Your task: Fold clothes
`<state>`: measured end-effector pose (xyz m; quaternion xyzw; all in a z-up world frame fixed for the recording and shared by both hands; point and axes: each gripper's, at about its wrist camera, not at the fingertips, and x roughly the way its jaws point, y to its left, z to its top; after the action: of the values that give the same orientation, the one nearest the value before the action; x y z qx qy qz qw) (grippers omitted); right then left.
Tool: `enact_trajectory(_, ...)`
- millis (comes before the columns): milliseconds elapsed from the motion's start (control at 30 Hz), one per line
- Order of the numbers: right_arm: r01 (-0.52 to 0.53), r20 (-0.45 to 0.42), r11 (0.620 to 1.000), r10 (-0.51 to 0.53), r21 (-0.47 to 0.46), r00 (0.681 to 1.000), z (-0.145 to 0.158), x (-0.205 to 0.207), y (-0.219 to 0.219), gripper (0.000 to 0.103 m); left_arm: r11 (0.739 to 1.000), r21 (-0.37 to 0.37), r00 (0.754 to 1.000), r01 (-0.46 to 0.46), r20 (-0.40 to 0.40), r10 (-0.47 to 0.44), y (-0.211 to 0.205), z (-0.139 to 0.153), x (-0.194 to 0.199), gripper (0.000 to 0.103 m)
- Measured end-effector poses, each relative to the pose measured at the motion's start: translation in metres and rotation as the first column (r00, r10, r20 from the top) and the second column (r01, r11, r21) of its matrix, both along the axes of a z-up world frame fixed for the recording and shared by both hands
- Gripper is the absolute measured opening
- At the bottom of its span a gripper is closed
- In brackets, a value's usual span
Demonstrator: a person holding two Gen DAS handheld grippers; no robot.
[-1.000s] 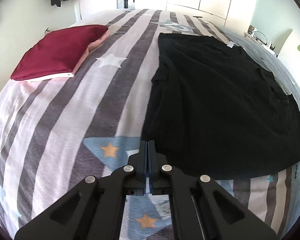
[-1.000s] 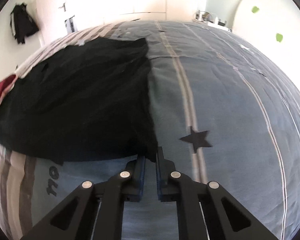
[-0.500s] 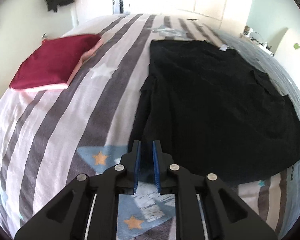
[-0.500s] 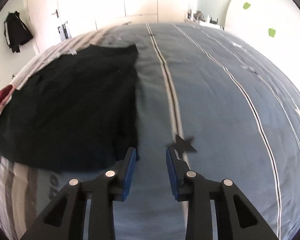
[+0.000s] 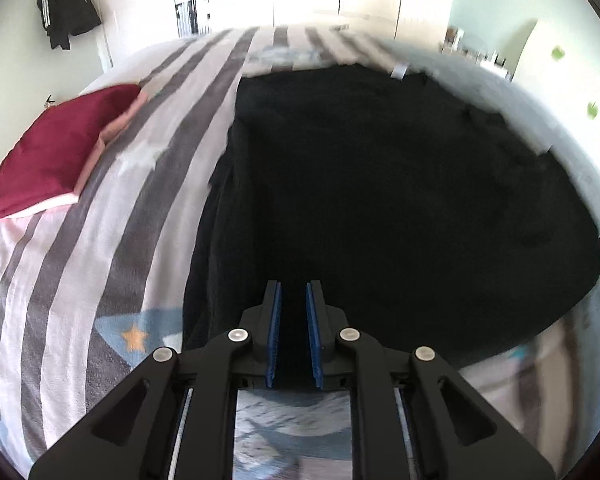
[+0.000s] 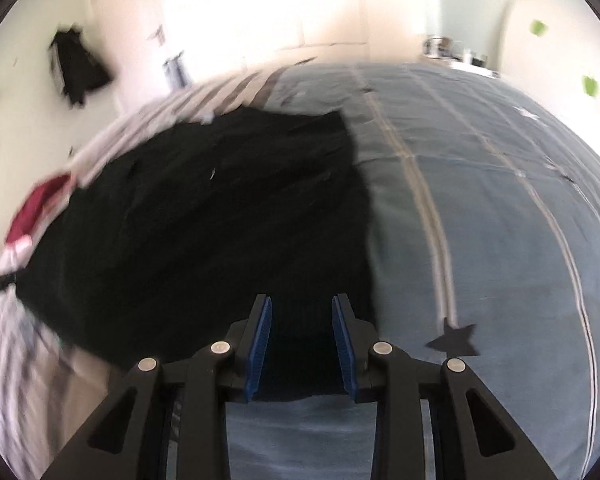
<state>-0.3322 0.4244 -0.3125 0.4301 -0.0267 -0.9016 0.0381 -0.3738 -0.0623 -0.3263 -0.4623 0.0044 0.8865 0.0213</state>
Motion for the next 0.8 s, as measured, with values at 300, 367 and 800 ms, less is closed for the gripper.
enact_trajectory(300, 0.183, 0.052, 0.983, -0.184, 0.019, 0.981, -0.028, -0.009, 0.069, 0.039, 0.992, -0.015, 0.992, -0.126, 0.006, 0.126, -0.035, -0.002, -0.014, 0.005)
enact_trajectory(367, 0.237, 0.046, 0.971, -0.238, 0.019, 0.970, -0.021, -0.012, 0.083, 0.036, 0.988, -0.004, 0.988, -0.152, -0.017, 0.152, -0.034, 0.009, -0.015, 0.005)
enact_trajectory(800, -0.020, -0.041, 0.998, 0.018, -0.060, 0.999, 0.003, -0.047, 0.001, 0.036, 0.998, 0.046, 0.999, 0.033, -0.033, -0.031, 0.021, 0.005, -0.042, 0.007)
